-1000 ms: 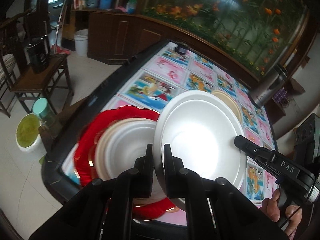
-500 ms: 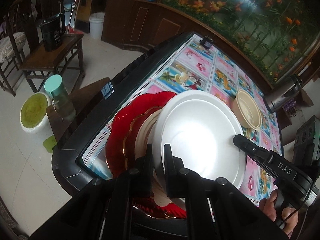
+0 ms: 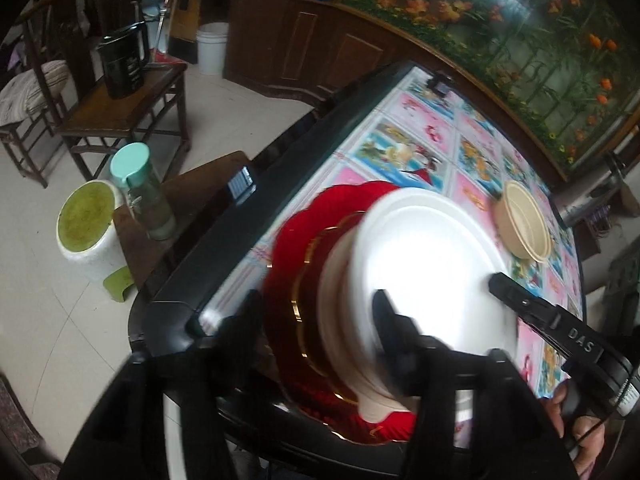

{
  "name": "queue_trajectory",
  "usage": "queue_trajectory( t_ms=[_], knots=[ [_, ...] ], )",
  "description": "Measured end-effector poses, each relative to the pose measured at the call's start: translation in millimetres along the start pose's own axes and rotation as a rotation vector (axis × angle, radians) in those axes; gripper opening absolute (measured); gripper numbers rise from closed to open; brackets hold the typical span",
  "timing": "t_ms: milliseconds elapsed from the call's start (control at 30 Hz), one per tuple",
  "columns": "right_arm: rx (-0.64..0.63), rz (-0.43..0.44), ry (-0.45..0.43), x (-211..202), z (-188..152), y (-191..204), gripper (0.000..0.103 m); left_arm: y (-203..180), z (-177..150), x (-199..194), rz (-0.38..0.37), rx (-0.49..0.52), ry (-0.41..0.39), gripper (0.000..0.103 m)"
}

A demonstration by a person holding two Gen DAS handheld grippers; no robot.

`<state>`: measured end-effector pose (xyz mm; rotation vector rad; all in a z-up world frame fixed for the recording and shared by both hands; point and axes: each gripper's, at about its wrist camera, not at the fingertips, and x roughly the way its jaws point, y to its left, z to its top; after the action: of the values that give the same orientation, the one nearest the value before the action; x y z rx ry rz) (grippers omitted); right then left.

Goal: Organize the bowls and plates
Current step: 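Open both grippers and release the white plate on the stack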

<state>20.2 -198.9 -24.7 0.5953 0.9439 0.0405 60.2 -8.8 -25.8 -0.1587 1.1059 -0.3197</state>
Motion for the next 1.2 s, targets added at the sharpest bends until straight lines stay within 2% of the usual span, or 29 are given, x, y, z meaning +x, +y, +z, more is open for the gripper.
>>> queue_trajectory(
  t_ms=[67, 267, 433, 533, 667, 800, 867, 1000, 1200],
  knots=[
    [0.001, 0.007, -0.004, -1, 0, 0, 0.008, 1, 0, 0, -0.005, 0.001, 0.001, 0.062],
    [-0.002, 0.022, -0.019, -3, 1, 1, 0.009, -5, -2, 3, 0.045, 0.045, -0.004, 0.062],
    [0.007, 0.069, -0.018, -8, 1, -3, 0.009, -6, -3, 3, 0.042, 0.047, 0.011, 0.06],
    [0.006, 0.099, -0.049, -20, 4, -7, 0.01, -5, -2, -7, 0.05, 0.045, -0.014, 0.06],
    [0.033, 0.153, -0.122, -45, 8, -23, 0.019, -5, 1, -27, 0.082, 0.042, -0.073, 0.06],
    [0.075, 0.119, -0.186, -67, 11, -50, 0.02, -12, 0, -49, 0.114, 0.045, -0.15, 0.06],
    [0.105, 0.107, -0.21, -77, 11, -67, 0.02, -23, -3, -61, 0.101, 0.067, -0.189, 0.06],
    [0.181, 0.081, -0.259, -99, 8, -106, 0.019, -59, -9, -71, 0.045, 0.144, -0.213, 0.06],
    [0.257, 0.052, -0.311, -127, -1, -150, 0.019, -125, -27, -55, -0.05, 0.273, -0.146, 0.063]
  ],
)
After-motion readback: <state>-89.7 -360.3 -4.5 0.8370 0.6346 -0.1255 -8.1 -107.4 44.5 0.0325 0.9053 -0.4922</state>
